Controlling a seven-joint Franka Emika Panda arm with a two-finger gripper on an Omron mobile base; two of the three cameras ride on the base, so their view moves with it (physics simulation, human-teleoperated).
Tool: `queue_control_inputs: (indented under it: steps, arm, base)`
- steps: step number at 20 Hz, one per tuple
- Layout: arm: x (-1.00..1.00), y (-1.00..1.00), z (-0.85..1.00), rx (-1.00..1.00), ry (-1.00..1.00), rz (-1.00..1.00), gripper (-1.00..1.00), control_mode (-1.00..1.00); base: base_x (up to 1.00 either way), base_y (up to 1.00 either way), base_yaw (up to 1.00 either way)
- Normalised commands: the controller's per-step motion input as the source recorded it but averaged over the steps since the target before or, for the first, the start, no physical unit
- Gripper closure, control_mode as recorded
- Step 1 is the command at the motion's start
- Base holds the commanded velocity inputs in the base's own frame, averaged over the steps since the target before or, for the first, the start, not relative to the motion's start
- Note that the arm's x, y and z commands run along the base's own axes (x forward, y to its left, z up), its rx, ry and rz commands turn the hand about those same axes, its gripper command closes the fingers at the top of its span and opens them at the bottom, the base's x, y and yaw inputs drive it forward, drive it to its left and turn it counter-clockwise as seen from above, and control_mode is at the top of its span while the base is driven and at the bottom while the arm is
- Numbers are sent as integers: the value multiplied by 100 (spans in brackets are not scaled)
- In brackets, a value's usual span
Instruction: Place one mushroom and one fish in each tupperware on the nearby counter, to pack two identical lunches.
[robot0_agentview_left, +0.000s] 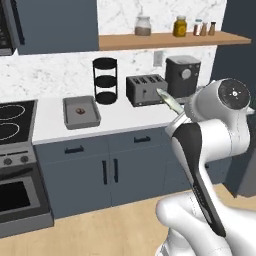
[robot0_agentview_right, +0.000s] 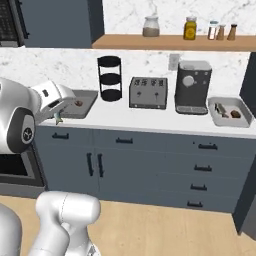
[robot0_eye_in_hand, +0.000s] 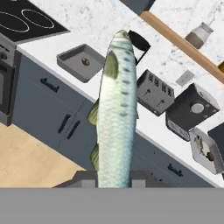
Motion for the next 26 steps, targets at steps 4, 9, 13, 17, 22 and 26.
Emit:
queue_control_inputs:
  steps: [4, 9, 13, 17, 22, 26]
  arm:
    - [0, 0, 0, 0, 0, 0, 100, 100]
    - [0, 0, 0, 0, 0, 0, 100, 100]
    - [0, 0, 0, 0, 0, 0, 100, 100]
    - [0, 0, 0, 0, 0, 0, 100, 100]
    - [0, 0, 0, 0, 0, 0, 100, 100]
    - [0, 0, 0, 0, 0, 0, 100, 100]
  base:
    - [48, 100, 4]
    - [78, 96, 1]
    - [79, 62, 0]
    - [55, 10, 0]
    - [40, -2, 0]
    - [44, -6, 0]
